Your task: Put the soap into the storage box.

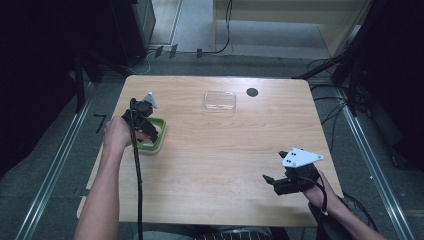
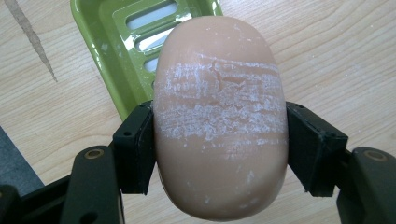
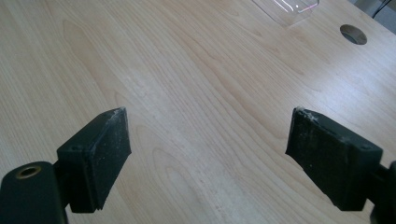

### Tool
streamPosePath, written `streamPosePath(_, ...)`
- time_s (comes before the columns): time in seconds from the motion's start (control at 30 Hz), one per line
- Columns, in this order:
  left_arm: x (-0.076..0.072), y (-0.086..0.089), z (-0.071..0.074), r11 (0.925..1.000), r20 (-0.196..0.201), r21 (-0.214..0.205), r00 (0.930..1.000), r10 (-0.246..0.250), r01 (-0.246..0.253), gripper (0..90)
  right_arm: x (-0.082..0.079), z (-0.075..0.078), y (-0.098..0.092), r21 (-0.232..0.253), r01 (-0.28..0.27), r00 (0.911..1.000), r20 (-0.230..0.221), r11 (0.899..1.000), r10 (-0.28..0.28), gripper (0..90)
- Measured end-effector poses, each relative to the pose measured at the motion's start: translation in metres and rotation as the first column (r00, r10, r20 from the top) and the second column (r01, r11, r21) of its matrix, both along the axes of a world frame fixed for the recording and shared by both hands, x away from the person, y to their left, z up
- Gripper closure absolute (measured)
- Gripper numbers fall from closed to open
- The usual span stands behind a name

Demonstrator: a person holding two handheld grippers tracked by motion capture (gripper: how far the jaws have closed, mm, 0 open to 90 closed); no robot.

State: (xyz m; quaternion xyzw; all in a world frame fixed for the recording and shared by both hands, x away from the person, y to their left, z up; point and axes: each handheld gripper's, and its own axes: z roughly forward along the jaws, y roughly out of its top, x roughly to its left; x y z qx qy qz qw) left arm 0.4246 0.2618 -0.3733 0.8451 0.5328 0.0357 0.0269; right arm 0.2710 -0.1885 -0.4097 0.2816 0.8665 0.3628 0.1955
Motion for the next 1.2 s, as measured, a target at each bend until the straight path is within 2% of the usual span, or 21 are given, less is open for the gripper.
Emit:
streamPosePath(0.23,0.008,0.006,-0.002,0.9994,0.019,-0.002,0.9992,0.035,-0.035,34.4,0.000,0.000,0.000,0.001,0.001,1.0000,0.000,1.000,-0.001,13.6)
streamPosePath(0.53,0.018,0.013,-0.014,0.9976,0.003,-0.016,0.9977,0.068,-0.068,34.4,0.000,0.000,0.000,0.000,0.001,1.0000,-0.001,1.000,-0.001,13.6)
streamPosePath(0.77,0.025,0.017,-0.023,0.9946,0.014,-0.021,0.9947,0.102,-0.102,34.4,0.000,0.000,0.000,0.000,-0.001,1.0000,0.000,1.000,0.001,13.6)
streamPosePath(1.0,0.029,0.018,-0.029,0.9919,0.035,-0.023,0.9914,0.126,-0.125,34.4,0.000,0.000,0.000,0.000,0.001,1.0000,-0.003,1.000,-0.001,13.6)
streamPosePath(1.2,0.031,0.016,-0.033,0.9902,0.027,-0.023,0.9900,0.138,-0.138,34.4,0.000,0.000,0.000,0.000,0.000,1.0000,-0.001,1.000,0.000,13.6)
